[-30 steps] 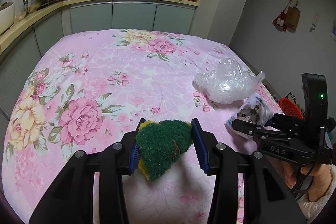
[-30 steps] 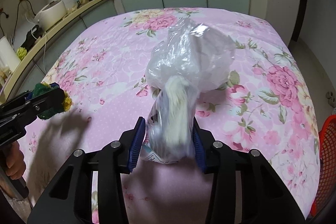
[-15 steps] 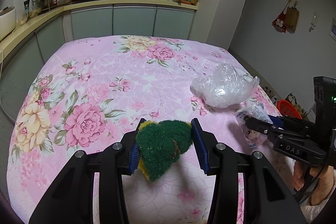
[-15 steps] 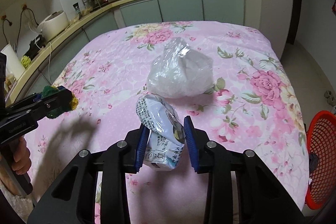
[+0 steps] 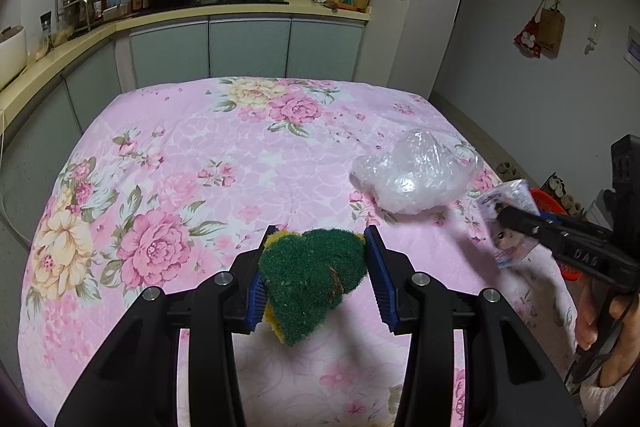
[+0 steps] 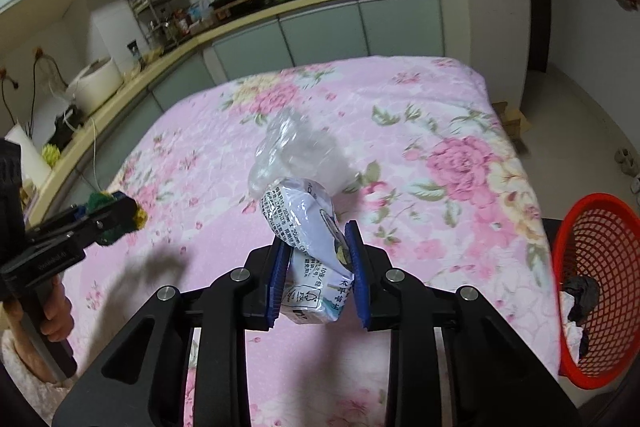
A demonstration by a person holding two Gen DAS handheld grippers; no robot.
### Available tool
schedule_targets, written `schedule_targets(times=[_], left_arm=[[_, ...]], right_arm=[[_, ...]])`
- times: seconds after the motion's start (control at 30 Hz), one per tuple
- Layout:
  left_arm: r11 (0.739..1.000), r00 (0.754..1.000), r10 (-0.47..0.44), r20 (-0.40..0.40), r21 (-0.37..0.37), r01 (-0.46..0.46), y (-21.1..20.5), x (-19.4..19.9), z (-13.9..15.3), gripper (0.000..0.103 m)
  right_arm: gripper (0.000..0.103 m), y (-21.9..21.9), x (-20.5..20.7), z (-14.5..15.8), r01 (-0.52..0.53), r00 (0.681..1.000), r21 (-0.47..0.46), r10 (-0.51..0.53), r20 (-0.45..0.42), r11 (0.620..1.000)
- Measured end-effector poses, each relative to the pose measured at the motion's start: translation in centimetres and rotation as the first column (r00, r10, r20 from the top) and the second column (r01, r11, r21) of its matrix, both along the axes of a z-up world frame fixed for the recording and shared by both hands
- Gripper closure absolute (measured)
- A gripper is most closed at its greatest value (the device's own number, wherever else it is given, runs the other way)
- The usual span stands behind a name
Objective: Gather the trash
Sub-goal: 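Carry the sponge and snack wrapper with both tools to the red basket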
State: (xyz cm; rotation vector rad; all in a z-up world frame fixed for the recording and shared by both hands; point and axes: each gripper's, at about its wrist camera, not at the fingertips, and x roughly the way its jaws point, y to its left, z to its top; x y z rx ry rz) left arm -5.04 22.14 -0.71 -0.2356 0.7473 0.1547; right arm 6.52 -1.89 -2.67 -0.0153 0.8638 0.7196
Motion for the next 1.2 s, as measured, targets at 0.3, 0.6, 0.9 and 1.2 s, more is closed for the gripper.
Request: schedule_targets(times=[0.3, 0.6, 0.9, 1.2], left_arm=[[1.000, 0.999, -0.017, 0.027, 0.008, 0.017, -0.8, 0.6, 1.1, 0.061], [0.999, 0.997, -0.043, 0.065, 0.025, 0.041, -1.8, 1.4, 2.8, 0.061], [0.995, 0.990, -0.094, 0.106, 0.052, 0.089, -3.8, 2.6, 4.9, 0.061], [0.975, 0.970, -0.214, 0.115, 0.082, 0.205, -8.9, 5.5, 5.6, 0.061]], right_arm=[[0.075, -3.3, 0.8, 3.2, 0.071, 0.996, 0.064, -0.074, 0.046, 0.995], [0.075, -5.9, 1.3, 5.3, 0.127, 0.987, 0.103, -0.136, 0.084, 0.987], [0.075, -9.7, 1.5, 6.3, 0.215, 0.968, 0.127, -0.229, 0.106, 0.968], [0.075, -14.6, 2.0, 6.5, 0.327, 0.934, 0.137, -0.342, 0.102, 0.935]])
